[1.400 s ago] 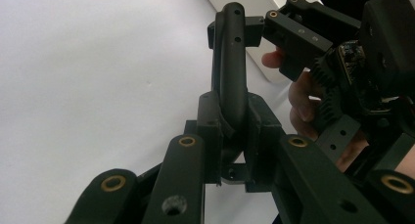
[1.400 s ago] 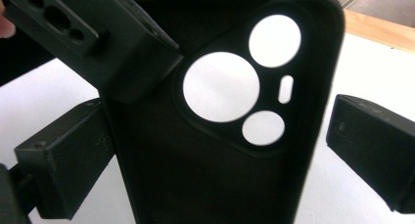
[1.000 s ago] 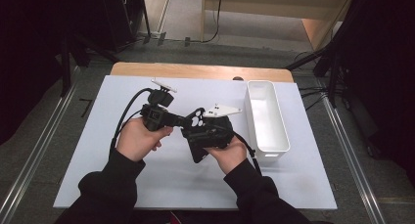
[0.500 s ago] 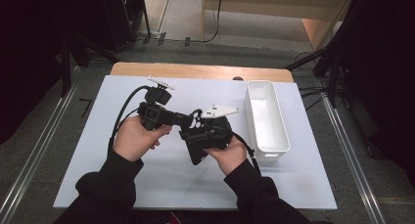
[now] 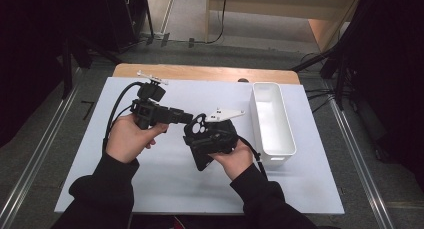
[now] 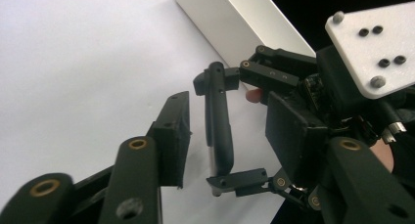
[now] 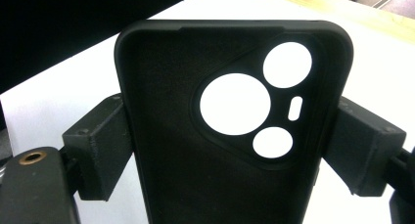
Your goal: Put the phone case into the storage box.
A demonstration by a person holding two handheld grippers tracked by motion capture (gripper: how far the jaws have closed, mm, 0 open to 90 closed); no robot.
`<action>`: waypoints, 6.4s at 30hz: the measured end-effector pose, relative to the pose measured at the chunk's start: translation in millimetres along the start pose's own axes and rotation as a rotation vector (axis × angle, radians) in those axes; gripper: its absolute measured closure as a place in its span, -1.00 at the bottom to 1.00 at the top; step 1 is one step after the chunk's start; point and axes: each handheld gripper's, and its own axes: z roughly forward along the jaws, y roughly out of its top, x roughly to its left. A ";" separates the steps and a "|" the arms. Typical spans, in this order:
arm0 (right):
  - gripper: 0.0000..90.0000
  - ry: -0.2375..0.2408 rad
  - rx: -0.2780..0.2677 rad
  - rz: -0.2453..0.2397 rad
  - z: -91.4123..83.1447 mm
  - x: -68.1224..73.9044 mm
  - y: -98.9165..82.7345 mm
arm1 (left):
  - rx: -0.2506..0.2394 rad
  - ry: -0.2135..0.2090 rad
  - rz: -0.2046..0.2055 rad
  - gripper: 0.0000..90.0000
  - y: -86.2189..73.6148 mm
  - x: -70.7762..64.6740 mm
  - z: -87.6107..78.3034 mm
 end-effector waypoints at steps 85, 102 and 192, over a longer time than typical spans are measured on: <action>-0.74 0.207 0.029 -0.074 -69.2 -43.7 22.0 | -0.065 0.025 0.363 -0.41 -113.9 55.2 42.3; -0.74 0.181 0.011 -0.040 -82.2 -54.0 29.6 | -0.051 0.041 0.308 -0.41 -142.6 65.8 37.9; -0.73 -0.315 -0.134 0.197 -124.9 -175.6 43.2 | -0.060 0.058 0.232 -0.41 -149.8 86.0 26.6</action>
